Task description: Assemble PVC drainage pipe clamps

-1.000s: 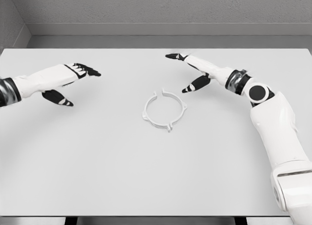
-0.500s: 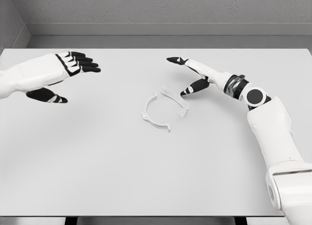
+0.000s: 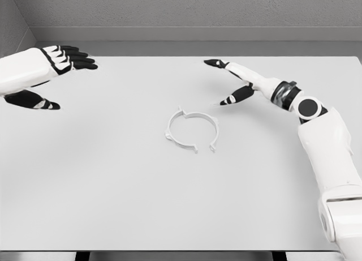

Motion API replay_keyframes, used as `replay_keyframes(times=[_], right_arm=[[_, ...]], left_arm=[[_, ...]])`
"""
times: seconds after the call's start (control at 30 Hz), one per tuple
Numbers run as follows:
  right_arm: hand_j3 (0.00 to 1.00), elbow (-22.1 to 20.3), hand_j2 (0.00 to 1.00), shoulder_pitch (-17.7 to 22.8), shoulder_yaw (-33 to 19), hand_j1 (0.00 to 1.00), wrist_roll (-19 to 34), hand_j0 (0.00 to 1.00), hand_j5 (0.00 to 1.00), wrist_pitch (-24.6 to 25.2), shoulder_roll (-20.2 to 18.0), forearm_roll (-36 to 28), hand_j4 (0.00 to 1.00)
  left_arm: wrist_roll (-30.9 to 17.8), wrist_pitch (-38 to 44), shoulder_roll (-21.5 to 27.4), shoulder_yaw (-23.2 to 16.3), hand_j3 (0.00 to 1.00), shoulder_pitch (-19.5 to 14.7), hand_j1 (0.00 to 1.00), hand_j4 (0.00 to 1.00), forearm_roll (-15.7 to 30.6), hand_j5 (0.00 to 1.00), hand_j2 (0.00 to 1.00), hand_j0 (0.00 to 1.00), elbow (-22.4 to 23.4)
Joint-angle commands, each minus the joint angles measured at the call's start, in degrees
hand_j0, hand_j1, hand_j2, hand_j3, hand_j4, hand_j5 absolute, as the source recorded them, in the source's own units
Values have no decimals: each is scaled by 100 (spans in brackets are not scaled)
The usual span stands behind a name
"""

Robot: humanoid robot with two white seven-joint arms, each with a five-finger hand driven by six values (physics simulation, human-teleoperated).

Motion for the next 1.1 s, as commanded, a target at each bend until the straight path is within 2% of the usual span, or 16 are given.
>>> replay_keyframes(times=[0.0, 0.07, 0.17, 0.23, 0.33, 0.4, 0.43, 0.57, 0.6, 0.63, 0.7, 1.07], right_arm=[[100, -211, 100, 18, -184, 100, -2, 100, 100, 16, -385, -75, 100], [100, -272, 100, 167, -219, 100, -2, 100, 100, 16, -517, -102, 100], [100, -386, 100, 334, -193, 100, -2, 100, 100, 16, -605, -93, 100], [100, -896, 100, 562, -167, 100, -2, 100, 100, 16, -649, -84, 100], [100, -1344, 100, 887, 35, 100, -2, 100, 100, 16, -711, -75, 100], [100, -1740, 100, 1090, 88, 100, -2, 100, 100, 16, -720, -66, 100], [100, -1871, 100, 1160, 281, 100, -2, 100, 100, 16, -711, -66, 100], [100, -1916, 100, 1108, 642, 100, -2, 100, 100, 16, -658, -49, 100], [100, -2065, 100, 1116, 739, 100, -2, 100, 100, 16, -658, -57, 100], [100, -2241, 100, 1151, 756, 100, -2, 100, 100, 16, -667, -58, 100], [100, -2267, 100, 1186, 765, 100, -2, 100, 100, 16, -684, -58, 100], [100, -2443, 100, 1266, 1064, 100, -2, 100, 100, 16, -702, -49, 100]], left_arm=[[4, 14, 93, 68, 100, 18, 100, 100, 231, 100, 100, 100, -1], [4, 14, -82, 7, 100, 44, 100, 100, 283, 100, 100, 100, -27], [-5, 14, -74, 7, 100, 62, 100, 100, 275, 100, 100, 100, -10], [-22, 14, -74, 16, 100, 193, 100, 100, 240, 100, 100, 100, 17], [-31, 14, -47, -2, 100, 202, 100, 100, 257, 100, 100, 100, -19], [-224, 14, -74, -2, 100, 211, 100, 100, 231, 100, 100, 100, -1], [-216, 14, -65, 7, 100, 202, 100, 100, 248, 100, 100, 100, -10], [-233, 14, -56, 7, 100, 325, 100, 100, 248, 100, 100, 100, -19], [-224, 14, -65, 7, 100, 299, 100, 100, 266, 100, 100, 100, -45], [-224, 14, -82, 16, 100, 264, 100, 100, 266, 100, 100, 100, -177], [-224, 14, -74, 24, 100, 220, 100, 100, 275, 100, 100, 100, -353], [-383, 14, -161, 24, 100, 53, 100, 100, 213, 100, 100, 100, -353]])
